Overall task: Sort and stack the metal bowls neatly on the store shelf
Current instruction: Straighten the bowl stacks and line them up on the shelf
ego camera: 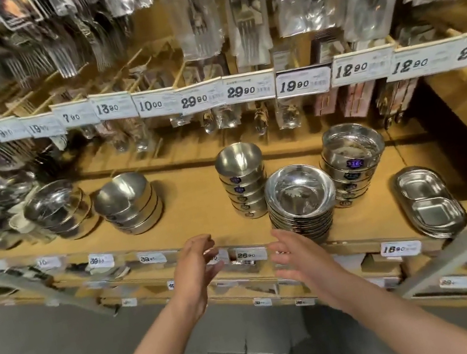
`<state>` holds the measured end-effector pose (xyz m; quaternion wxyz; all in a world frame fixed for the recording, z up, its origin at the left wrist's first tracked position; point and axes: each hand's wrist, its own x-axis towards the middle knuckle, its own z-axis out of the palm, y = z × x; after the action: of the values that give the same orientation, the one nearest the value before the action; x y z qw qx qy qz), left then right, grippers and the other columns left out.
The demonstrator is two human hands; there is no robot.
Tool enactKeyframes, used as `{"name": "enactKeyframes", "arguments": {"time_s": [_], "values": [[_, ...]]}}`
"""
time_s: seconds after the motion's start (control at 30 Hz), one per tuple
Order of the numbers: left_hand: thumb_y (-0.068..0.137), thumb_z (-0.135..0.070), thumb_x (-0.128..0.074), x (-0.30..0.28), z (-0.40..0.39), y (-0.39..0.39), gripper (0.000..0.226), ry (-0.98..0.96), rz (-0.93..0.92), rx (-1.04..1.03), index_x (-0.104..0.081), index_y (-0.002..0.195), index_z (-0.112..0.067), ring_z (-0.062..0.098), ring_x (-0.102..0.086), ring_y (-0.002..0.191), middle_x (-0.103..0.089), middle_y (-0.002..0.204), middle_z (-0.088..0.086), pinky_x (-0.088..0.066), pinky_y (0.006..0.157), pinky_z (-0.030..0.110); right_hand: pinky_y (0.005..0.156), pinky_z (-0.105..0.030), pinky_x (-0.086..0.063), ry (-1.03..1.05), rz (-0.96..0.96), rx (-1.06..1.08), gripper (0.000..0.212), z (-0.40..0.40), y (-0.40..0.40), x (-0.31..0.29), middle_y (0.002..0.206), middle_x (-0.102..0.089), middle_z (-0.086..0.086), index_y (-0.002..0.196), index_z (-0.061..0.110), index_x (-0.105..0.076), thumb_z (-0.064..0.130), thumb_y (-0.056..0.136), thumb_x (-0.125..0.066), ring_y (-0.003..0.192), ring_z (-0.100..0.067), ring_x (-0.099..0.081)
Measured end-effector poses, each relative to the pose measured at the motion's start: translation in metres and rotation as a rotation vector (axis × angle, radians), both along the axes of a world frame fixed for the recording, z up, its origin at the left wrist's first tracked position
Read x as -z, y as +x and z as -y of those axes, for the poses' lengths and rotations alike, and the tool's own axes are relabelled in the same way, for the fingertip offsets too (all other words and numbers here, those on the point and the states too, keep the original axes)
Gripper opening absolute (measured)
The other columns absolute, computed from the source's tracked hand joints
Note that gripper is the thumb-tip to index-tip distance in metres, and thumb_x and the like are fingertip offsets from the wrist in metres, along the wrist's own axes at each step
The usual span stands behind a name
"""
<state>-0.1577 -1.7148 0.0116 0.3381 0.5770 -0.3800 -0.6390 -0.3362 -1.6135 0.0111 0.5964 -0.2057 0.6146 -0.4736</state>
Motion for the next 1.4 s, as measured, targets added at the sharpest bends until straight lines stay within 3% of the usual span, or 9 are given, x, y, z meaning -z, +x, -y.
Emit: {"name": "enactKeyframes", "arguments": {"time_s": [0.23, 0.43, 0.6, 0.77, 0.83, 0.97, 1.07, 1.27, 1.4], "values": [[0.105, -0.027, -0.048, 0.024, 0.08, 0.012, 0.021, -0.003, -0.029, 0.191, -0.064, 0.118, -0.02, 0.019, -0.061, 0.106, -0.064, 0.118, 0.0, -0.052, 0.076, 0.034, 0.108, -0.039, -0.043, -0.033, -0.005, 0.24, 0.042, 0.061, 0.04, 0.038, 0.151, -0.042, 0.006, 0.15, 0.036, -0.034, 0.038, 0.109, -0.037, 0.132, -0.015, -0.046], [0.106, -0.036, -0.046, 0.052, 0.146, 0.003, 0.021, -0.032, 0.008, 0.424, -0.063, 0.114, -0.028, 0.0, -0.065, 0.087, -0.067, 0.104, -0.013, -0.053, 0.067, 0.024, 0.096, -0.035, -0.048, -0.072, -0.091, 0.486, 0.032, 0.108, 0.061, 0.08, 0.126, -0.065, 0.017, 0.137, 0.036, -0.05, 0.043, 0.107, -0.039, 0.123, -0.013, -0.058], [0.106, -0.031, -0.042, 0.068, 0.178, -0.027, 0.018, -0.095, 0.02, 0.539, -0.056, 0.119, -0.032, -0.014, -0.061, 0.056, -0.065, 0.085, -0.019, -0.044, 0.044, 0.006, 0.121, -0.032, -0.021, -0.038, -0.22, 0.587, 0.078, 0.128, 0.063, 0.101, 0.151, -0.03, 0.028, 0.16, 0.036, -0.02, 0.058, 0.089, -0.042, 0.144, -0.001, -0.028], [0.106, -0.041, -0.043, 0.082, 0.19, -0.056, 0.027, 0.049, -0.096, 0.588, -0.069, 0.1, -0.041, 0.009, -0.058, 0.105, -0.072, 0.094, -0.023, -0.048, 0.095, 0.031, 0.121, -0.033, -0.018, -0.03, -0.258, 0.669, 0.085, 0.146, 0.059, 0.116, 0.143, -0.026, 0.032, 0.159, 0.043, -0.015, 0.072, 0.083, -0.039, 0.141, 0.001, -0.024], [0.105, -0.041, -0.044, 0.087, 0.194, -0.064, 0.032, 0.05, -0.138, 0.617, -0.072, 0.088, -0.042, 0.004, -0.056, 0.099, -0.071, 0.081, -0.028, -0.044, 0.091, 0.034, 0.126, -0.041, -0.017, -0.055, -0.247, 0.693, 0.088, 0.151, 0.058, 0.119, 0.144, -0.025, 0.039, 0.158, 0.046, -0.015, 0.079, 0.079, -0.037, 0.146, 0.001, -0.021], [0.106, -0.048, -0.037, 0.093, 0.198, -0.071, 0.03, 0.026, -0.215, 0.71, -0.066, 0.107, -0.042, -0.019, -0.06, 0.095, -0.069, 0.09, -0.041, -0.041, 0.089, 0.033, 0.126, -0.042, -0.018, -0.128, -0.24, 0.717, 0.068, 0.164, 0.055, 0.125, 0.129, -0.033, 0.061, 0.149, 0.063, -0.024, 0.08, 0.084, -0.034, 0.14, 0.014, -0.026], [0.106, -0.052, -0.033, 0.098, 0.201, -0.074, 0.038, 0.025, -0.217, 0.777, -0.071, 0.103, -0.054, -0.004, -0.054, 0.119, -0.068, 0.104, -0.039, -0.04, 0.104, 0.044, 0.125, -0.044, -0.023, -0.172, -0.222, 0.753, 0.045, 0.17, 0.052, 0.129, 0.136, -0.04, 0.053, 0.133, 0.077, -0.035, 0.076, 0.088, -0.039, 0.136, 0.019, -0.032], [0.105, -0.052, -0.036, 0.099, 0.206, -0.073, 0.045, 0.012, -0.21, 0.741, -0.074, 0.082, -0.06, -0.005, -0.063, 0.105, -0.073, 0.096, -0.033, -0.047, 0.106, 0.047, 0.121, -0.048, -0.031, -0.198, -0.204, 0.782, 0.067, 0.177, 0.057, 0.13, 0.149, -0.049, 0.026, 0.147, 0.053, -0.038, 0.075, 0.085, -0.047, 0.141, -0.001, -0.041], [0.106, -0.053, -0.035, 0.099, 0.213, -0.06, 0.042, 0.006, -0.237, 0.764, -0.074, 0.091, -0.058, -0.004, -0.066, 0.103, -0.073, 0.103, -0.029, -0.05, 0.101, 0.045, 0.116, -0.049, -0.037, -0.201, -0.239, 0.776, 0.044, 0.183, 0.064, 0.125, 0.137, -0.059, 0.023, 0.132, 0.057, -0.051, 0.066, 0.089, -0.047, 0.133, -0.003, -0.051]]}}
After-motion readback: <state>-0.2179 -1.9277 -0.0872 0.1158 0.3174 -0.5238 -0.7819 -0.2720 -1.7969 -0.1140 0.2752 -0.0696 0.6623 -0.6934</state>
